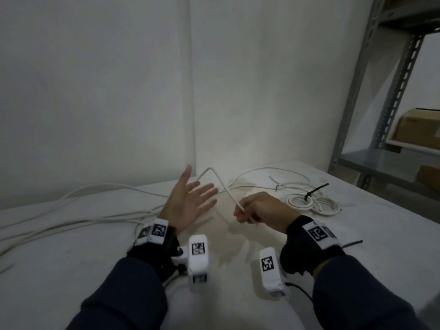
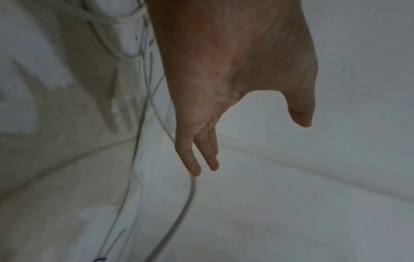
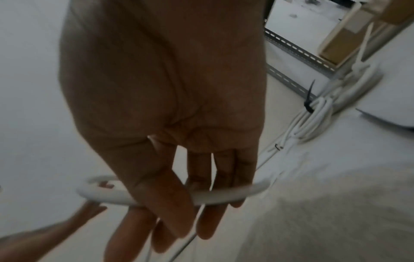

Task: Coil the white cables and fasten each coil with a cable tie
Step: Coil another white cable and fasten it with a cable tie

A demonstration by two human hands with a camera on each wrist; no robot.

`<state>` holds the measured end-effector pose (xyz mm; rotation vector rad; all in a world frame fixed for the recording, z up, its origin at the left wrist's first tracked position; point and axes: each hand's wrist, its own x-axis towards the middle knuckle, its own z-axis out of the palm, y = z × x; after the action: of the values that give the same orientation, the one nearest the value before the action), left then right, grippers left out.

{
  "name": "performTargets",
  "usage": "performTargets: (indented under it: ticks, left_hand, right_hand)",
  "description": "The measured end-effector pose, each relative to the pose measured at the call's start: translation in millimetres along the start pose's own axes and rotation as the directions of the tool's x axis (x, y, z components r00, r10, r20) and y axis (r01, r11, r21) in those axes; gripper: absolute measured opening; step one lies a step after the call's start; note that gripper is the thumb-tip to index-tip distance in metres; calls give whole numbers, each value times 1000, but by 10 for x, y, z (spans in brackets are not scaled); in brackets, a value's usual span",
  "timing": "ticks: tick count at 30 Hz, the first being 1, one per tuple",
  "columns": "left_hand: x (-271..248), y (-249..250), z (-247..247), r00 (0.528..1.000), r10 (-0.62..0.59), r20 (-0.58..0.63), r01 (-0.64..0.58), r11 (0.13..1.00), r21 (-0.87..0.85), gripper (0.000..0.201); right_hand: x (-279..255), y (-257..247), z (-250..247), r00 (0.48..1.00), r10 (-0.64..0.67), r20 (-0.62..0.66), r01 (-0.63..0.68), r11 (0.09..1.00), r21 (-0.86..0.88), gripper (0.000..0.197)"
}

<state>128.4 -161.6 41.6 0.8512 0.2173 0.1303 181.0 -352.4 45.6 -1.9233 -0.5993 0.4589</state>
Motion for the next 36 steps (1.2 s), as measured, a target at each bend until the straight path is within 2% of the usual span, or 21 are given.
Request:
performTargets:
  ticks: [2, 4, 6, 7, 9, 10, 11, 13, 15, 17, 20, 22, 25, 28, 30, 32, 33, 35, 36]
  left_hand:
    - [-110, 234, -42, 997, 65, 29, -58, 978, -199, 95]
    - [-234, 437, -58, 990, 130, 58, -109, 957, -270, 105]
    - [-332, 591, -61, 984, 169, 46, -152, 954, -260, 99]
    - [-371, 640, -58, 986, 166, 14, -160, 968, -192, 91]
    - [-430, 645, -66, 990, 97, -107, -82, 987, 135, 73]
    - [-456, 597, -83, 983, 40, -177, 16, 952, 305, 68]
    - [-492, 523, -106, 973, -38, -229, 130, 906, 402, 67]
    - [-591, 333, -131, 950, -233, -207, 302, 855, 422, 73]
    - [-683, 169, -105, 945, -320, -65, 322, 878, 355, 71]
    - [-751, 106, -30, 971, -233, 59, 217, 955, 204, 54]
    - [-823, 248, 66, 996, -31, 84, 39, 995, -96, 41]
    - [-876, 461, 24, 997, 65, 51, -55, 982, -180, 38]
    - [-973, 804, -183, 985, 173, -24, -173, 948, -268, 46]
    - [-1033, 1092, -488, 941, 256, -221, -318, 892, -321, 65]
    - [-1068, 1210, -668, 914, 256, -314, -350, 889, -294, 55]
    - [-1113, 1295, -776, 872, 271, -408, -370, 911, -185, 28]
    - [-1133, 1335, -806, 836, 319, -447, -389, 919, -73, 12]
    - [-1193, 1416, -808, 781, 454, -430, -384, 891, 243, 16]
    - [-1222, 1469, -783, 781, 512, -357, -377, 843, 385, 18]
  right_hand:
    - [-80, -33, -3, 995, 43, 86, -16, 957, -290, 36]
    - [-148, -42, 9, 980, 123, 156, -29, 865, -501, 34]
    - [-206, -48, 41, 972, 177, 153, -36, 757, -652, 27]
    - [-229, -52, 66, 976, 183, 122, -46, 713, -700, 27]
    - [-240, -72, 138, 983, 168, 76, -48, 632, -773, 35]
    - [-256, -105, 197, 986, 151, 65, -38, 595, -803, 35]
    - [-279, -136, 271, 989, 129, 69, -16, 564, -826, 34]
    - [-354, -202, 445, 991, 66, 114, 66, 498, -865, 26]
    - [-435, -234, 620, 988, 41, 148, 116, 427, -897, 21]
    - [-508, -220, 751, 986, 53, 156, 123, 396, -910, 20]
    - [-561, -131, 751, 998, 30, 49, 30, 463, -886, 29]
    - [-571, -52, 658, 998, -28, -59, -36, 513, -857, 18]
    - [-563, 41, 545, 973, -57, -224, -170, 479, -861, 26]
    - [-509, 0, 556, 921, -50, -386, -324, 452, -831, 28]
    - [-419, -34, 620, 893, -29, -449, -390, 447, -805, 27]
    - [-332, -78, 758, 879, -27, -477, -410, 468, -783, 24]
    - [-268, -82, 836, 875, -23, -484, -412, 491, -768, 22]
    - [-165, -149, 1011, 892, -23, -452, -372, 532, -761, 21]
    - [-135, -195, 1099, 895, -54, -443, -346, 545, -764, 18]
